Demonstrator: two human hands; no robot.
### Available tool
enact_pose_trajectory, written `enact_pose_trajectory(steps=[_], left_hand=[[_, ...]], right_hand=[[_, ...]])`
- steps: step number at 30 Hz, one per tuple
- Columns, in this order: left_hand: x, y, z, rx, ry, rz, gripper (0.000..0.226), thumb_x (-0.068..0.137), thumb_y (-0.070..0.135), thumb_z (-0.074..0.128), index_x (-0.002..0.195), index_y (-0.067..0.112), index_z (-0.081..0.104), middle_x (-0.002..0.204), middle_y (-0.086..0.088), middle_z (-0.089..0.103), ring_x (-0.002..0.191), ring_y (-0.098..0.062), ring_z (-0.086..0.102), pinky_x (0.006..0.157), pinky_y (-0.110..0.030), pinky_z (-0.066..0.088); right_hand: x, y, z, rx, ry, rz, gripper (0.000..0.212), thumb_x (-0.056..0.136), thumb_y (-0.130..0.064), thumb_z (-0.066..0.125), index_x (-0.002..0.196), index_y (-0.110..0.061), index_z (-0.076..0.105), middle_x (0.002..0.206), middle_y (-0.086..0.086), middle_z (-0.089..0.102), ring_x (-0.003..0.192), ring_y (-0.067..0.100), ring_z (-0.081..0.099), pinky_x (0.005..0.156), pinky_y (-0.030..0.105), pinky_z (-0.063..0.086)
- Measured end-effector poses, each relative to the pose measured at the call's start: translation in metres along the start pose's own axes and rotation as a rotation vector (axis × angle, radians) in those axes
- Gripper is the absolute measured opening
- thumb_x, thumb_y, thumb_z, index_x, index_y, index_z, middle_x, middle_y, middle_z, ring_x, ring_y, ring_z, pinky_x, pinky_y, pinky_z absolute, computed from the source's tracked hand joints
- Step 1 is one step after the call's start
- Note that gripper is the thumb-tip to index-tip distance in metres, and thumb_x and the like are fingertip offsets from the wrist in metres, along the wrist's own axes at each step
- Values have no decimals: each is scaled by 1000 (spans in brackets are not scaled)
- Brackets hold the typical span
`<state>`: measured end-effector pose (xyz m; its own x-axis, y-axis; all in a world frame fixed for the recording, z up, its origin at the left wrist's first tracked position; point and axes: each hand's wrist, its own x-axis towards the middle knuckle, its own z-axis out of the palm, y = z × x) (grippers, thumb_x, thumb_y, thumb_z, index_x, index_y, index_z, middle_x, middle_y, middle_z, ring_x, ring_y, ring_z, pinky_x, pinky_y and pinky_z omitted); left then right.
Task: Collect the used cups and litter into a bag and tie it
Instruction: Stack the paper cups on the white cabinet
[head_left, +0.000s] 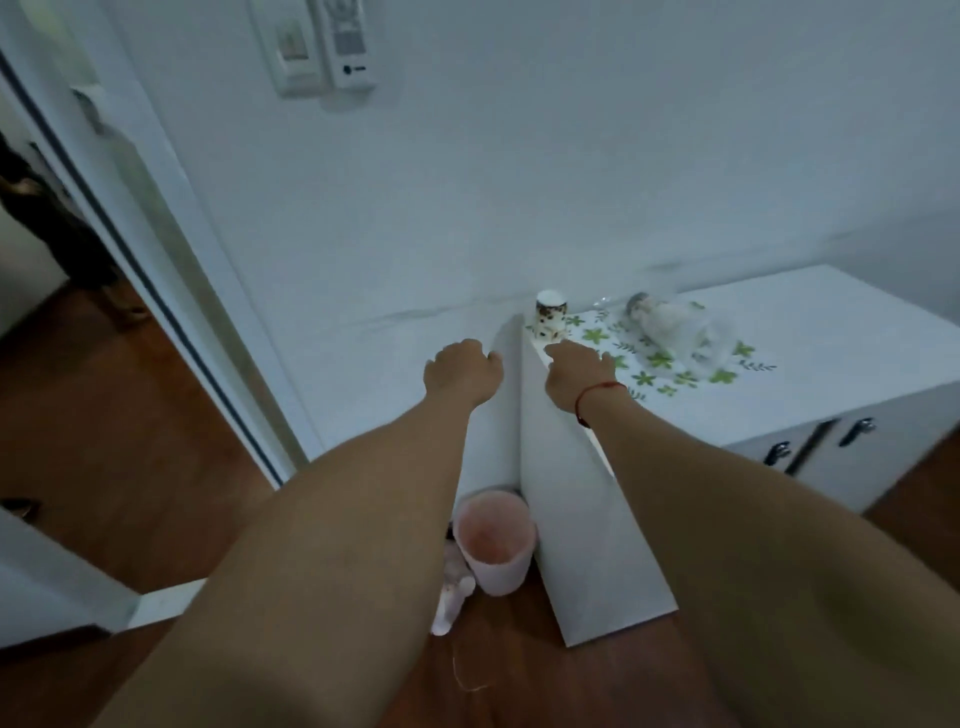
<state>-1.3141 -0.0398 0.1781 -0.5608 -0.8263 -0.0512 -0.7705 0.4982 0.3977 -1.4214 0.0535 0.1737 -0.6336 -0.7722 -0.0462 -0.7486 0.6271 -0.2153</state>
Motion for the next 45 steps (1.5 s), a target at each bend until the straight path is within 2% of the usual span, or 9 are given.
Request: enact_pose_trajectory(steps=[7, 15, 19, 26, 30, 33, 36, 38, 45], left_hand=[[28, 115, 64, -47, -136, 110, 50, 101, 40, 31, 138, 11, 48, 141, -12, 51, 128, -31, 48, 103, -42, 43], [69, 208, 131, -178, -212, 17, 51, 101, 38, 36, 146, 14, 41, 148, -8, 46, 135, -29, 44, 110, -39, 36], [99, 242, 153, -195, -234, -1, 51, 101, 41, 33, 144, 14, 44, 138, -8, 55, 124, -28, 54, 105, -37, 42], [166, 272, 188, -180, -234, 48, 50, 103, 30, 30, 151, 16, 30, 159, -8, 28, 145, -28, 29, 118, -43, 27], [195, 280, 195, -109, -255, 76, 45, 103, 20, 28, 146, 16, 40, 162, -8, 20, 142, -29, 34, 115, -41, 32], [205, 282, 201, -102, -231, 69, 38, 103, 22, 27, 129, 12, 52, 154, -9, 33, 126, -30, 49, 105, -42, 41], [217, 287, 206, -138, -178, 18, 29, 103, 25, 29, 117, 15, 51, 126, -13, 57, 110, -31, 57, 98, -44, 46], [224, 290, 208, -163, -167, -13, 24, 102, 25, 31, 113, 17, 51, 118, -11, 61, 105, -31, 59, 95, -45, 49], [238, 298, 210, -166, -140, -24, 15, 97, 19, 48, 110, 20, 56, 125, -3, 62, 107, -28, 61, 94, -42, 51]], right_hand=[[14, 129, -9, 35, -55, 157, 43, 95, -8, 40, 138, -10, 44, 141, 11, 48, 130, 30, 45, 111, 44, 30], [65, 250, -8, 23, -125, 161, 49, 93, -6, 39, 141, -12, 41, 144, 8, 44, 132, 29, 44, 108, 41, 33], [97, 284, 2, 71, -190, 128, 51, 92, -6, 40, 142, -14, 39, 143, 8, 41, 130, 28, 44, 107, 41, 37], [144, 308, 13, 240, -205, -24, 67, 87, 13, 36, 150, -6, 24, 162, 6, 12, 142, 25, 33, 110, 31, 34], [180, 311, 12, 399, -137, -38, 70, 81, 20, 34, 148, -2, 26, 159, 7, 20, 140, 26, 35, 109, 29, 37], [193, 314, 17, 445, -143, -10, 67, 81, 18, 35, 145, -1, 29, 151, 9, 30, 122, 30, 49, 100, 34, 45], [202, 321, 25, 450, -87, -33, 61, 84, 16, 36, 142, 1, 33, 150, 11, 31, 127, 29, 46, 102, 30, 41], [209, 323, 23, 472, -49, -60, 58, 83, 17, 34, 138, 2, 37, 145, 15, 37, 131, 28, 42, 104, 27, 37], [235, 332, 16, 382, -50, -178, 55, 79, 17, 47, 132, -1, 46, 135, 17, 45, 123, 31, 47, 96, 33, 46]])
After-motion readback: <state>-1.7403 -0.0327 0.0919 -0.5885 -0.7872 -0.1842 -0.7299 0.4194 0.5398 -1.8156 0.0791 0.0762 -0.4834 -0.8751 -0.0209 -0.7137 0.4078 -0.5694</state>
